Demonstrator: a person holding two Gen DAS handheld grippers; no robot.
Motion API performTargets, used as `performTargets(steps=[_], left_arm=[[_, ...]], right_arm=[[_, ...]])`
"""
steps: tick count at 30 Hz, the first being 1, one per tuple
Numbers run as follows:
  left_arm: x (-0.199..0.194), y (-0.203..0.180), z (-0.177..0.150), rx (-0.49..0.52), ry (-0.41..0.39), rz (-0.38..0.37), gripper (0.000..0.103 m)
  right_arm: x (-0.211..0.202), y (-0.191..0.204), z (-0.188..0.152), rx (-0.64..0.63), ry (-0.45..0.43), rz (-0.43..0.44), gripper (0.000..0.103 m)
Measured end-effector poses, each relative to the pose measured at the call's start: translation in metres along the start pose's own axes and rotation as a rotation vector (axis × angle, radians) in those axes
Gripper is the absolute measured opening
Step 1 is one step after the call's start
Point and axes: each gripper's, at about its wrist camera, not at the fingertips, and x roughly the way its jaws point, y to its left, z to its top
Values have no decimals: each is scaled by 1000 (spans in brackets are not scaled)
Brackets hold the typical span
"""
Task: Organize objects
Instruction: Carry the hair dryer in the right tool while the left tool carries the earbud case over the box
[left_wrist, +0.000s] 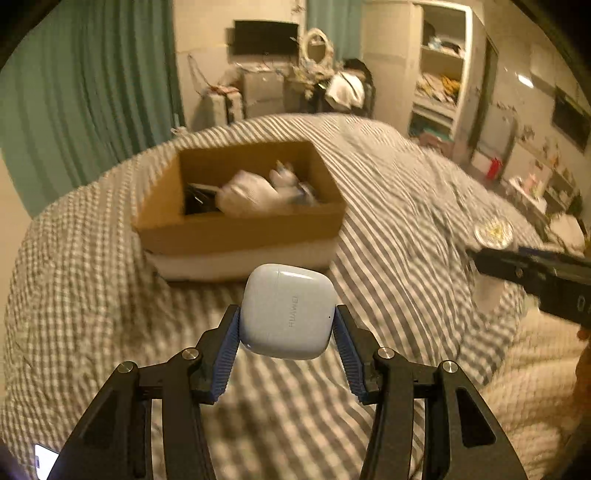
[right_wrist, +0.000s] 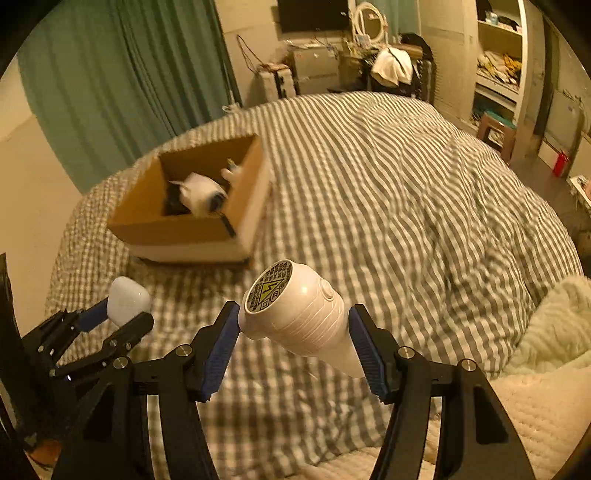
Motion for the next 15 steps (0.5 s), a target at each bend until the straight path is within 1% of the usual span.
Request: performTargets(steps=[6, 9, 15], left_arm=[[-13, 41, 46, -48, -65, 55, 51], [-17, 52, 68, -37, -103, 86, 51], [-6, 66, 107, -22, -126, 116, 51]], right_arm=[[-16, 36, 35, -46, -69, 51, 60], [-20, 51, 59, -66, -96, 70, 60], [-8, 69, 109, -60, -128, 138, 60]])
